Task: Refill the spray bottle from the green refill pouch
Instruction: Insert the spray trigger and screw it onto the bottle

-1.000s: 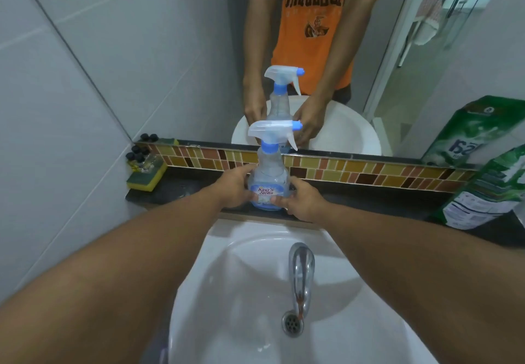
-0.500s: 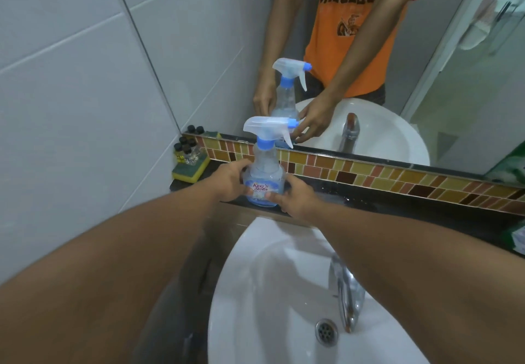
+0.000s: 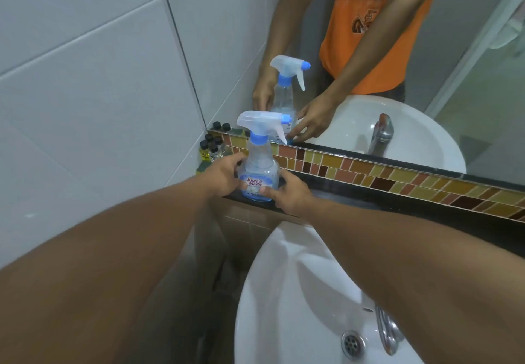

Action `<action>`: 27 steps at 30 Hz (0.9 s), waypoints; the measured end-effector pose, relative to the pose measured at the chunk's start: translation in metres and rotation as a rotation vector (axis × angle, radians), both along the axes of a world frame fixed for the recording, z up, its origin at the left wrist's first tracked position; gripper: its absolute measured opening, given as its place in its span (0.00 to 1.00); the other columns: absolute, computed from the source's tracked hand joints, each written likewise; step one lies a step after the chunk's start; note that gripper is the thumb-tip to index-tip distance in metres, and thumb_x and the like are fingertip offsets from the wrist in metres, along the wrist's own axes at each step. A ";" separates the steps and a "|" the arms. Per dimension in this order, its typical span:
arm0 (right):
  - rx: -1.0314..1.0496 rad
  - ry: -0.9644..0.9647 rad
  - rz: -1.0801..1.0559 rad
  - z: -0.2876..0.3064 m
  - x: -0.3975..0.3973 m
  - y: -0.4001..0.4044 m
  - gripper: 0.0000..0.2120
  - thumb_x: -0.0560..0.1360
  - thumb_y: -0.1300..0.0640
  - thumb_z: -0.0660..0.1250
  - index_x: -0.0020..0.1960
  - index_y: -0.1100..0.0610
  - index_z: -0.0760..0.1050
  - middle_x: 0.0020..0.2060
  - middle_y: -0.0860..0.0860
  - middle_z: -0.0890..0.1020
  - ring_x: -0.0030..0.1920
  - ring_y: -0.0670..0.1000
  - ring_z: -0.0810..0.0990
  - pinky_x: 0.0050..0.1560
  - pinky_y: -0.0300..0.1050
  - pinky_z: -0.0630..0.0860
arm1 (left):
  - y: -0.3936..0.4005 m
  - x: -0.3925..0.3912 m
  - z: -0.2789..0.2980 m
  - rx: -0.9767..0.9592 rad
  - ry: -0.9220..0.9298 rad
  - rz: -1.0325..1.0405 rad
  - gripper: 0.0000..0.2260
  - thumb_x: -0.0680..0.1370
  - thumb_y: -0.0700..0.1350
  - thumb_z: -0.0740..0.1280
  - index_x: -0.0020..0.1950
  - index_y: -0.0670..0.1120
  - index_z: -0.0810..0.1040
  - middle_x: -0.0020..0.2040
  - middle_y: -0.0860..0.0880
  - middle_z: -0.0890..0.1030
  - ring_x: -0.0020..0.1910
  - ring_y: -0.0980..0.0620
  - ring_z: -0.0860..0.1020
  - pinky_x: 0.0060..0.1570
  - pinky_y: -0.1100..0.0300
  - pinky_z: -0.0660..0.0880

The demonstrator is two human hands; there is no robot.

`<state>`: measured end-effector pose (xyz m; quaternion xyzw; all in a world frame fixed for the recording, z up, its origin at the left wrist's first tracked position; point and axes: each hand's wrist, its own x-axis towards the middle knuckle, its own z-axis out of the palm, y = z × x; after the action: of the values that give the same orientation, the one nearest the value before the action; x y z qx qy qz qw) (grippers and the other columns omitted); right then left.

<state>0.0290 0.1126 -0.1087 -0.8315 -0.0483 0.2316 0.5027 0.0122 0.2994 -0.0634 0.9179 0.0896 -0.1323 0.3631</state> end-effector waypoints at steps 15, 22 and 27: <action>-0.038 -0.057 -0.010 -0.006 0.011 0.045 0.27 0.73 0.44 0.75 0.69 0.46 0.70 0.63 0.48 0.80 0.58 0.51 0.81 0.58 0.54 0.81 | 0.039 0.012 -0.014 0.039 -0.036 0.077 0.32 0.75 0.39 0.75 0.74 0.55 0.67 0.65 0.51 0.77 0.52 0.52 0.76 0.35 0.68 0.70; -0.039 -0.039 -0.006 -0.007 0.012 0.047 0.27 0.73 0.45 0.75 0.68 0.47 0.70 0.63 0.48 0.80 0.56 0.50 0.80 0.57 0.52 0.80 | 0.034 0.011 -0.022 0.065 -0.045 0.154 0.29 0.75 0.38 0.74 0.71 0.54 0.67 0.59 0.49 0.79 0.51 0.49 0.79 0.34 0.64 0.73; -0.070 -0.007 0.019 -0.003 0.007 0.041 0.28 0.74 0.47 0.76 0.70 0.49 0.70 0.64 0.50 0.80 0.57 0.50 0.80 0.57 0.51 0.79 | 0.025 0.006 -0.019 0.130 -0.041 0.224 0.26 0.76 0.40 0.74 0.70 0.51 0.68 0.55 0.49 0.78 0.48 0.49 0.79 0.35 0.62 0.75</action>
<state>0.0358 0.1539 -0.1115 -0.8489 -0.0497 0.2349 0.4710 0.0178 0.3249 -0.0821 0.9264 0.1925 -0.0659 0.3170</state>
